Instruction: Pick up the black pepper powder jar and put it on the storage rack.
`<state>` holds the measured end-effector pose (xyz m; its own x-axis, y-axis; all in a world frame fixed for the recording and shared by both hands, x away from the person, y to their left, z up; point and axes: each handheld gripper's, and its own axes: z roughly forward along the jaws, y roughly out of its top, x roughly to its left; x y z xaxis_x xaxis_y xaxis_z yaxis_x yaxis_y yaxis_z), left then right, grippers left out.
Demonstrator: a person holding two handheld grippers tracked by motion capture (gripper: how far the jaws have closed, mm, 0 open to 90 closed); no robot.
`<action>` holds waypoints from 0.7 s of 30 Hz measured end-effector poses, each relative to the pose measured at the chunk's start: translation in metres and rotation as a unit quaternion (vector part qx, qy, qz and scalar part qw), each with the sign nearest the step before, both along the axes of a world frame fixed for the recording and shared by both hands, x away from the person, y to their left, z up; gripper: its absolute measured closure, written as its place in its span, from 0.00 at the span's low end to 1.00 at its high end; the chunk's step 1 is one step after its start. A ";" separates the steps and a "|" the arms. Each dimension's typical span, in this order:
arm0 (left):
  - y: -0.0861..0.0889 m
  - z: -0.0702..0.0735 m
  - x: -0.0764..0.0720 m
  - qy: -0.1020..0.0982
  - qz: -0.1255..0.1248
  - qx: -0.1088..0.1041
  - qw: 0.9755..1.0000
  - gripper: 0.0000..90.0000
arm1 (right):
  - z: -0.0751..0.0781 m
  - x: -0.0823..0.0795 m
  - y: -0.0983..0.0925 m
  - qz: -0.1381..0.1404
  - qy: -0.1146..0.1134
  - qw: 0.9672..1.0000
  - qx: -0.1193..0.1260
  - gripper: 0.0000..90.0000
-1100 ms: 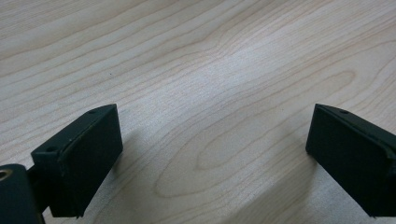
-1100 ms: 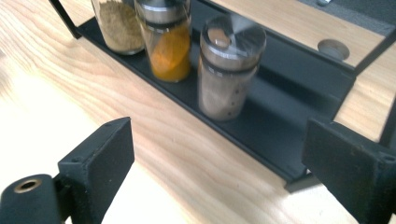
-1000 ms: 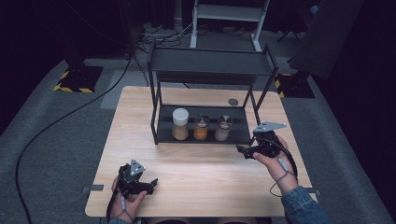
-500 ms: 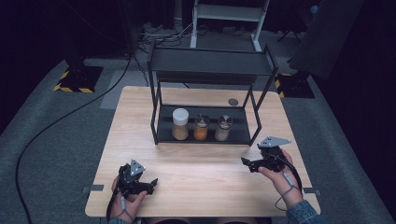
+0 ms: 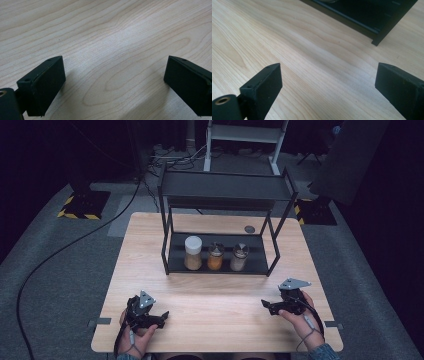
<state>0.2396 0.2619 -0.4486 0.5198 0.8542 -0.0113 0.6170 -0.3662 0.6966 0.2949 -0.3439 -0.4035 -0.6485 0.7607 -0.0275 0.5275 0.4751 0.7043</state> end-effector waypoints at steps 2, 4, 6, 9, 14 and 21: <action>0.000 0.000 0.000 0.000 0.000 0.000 1.000 0.04 | -0.003 -0.001 -0.001 0.000 0.002 1.000 -0.002 0.08; 0.000 0.000 0.000 0.000 0.000 0.000 1.000 0.04 | -0.007 -0.002 -0.001 -0.002 0.003 1.000 -0.003 0.08; 0.000 0.000 0.000 0.000 0.000 0.000 1.000 0.04 | -0.011 -0.003 -0.002 -0.005 0.005 1.000 -0.005 0.08; 0.000 0.000 0.000 0.000 0.000 0.000 1.000 0.04 | -0.015 -0.003 -0.002 -0.005 0.007 1.000 -0.006 0.08; 0.000 0.000 0.000 0.000 0.000 0.000 1.000 0.04 | -0.020 -0.002 -0.002 -0.007 0.014 1.000 -0.014 0.08; 0.000 0.000 0.000 0.000 0.000 0.000 1.000 0.04 | -0.026 -0.002 -0.001 -0.010 0.018 1.000 -0.019 0.08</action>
<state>0.2396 0.2619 -0.4486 0.5200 0.8541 -0.0110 0.6168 -0.3666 0.6965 0.2930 -0.3448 -0.4292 -0.6343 0.7724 -0.0328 0.5619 0.4898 0.6666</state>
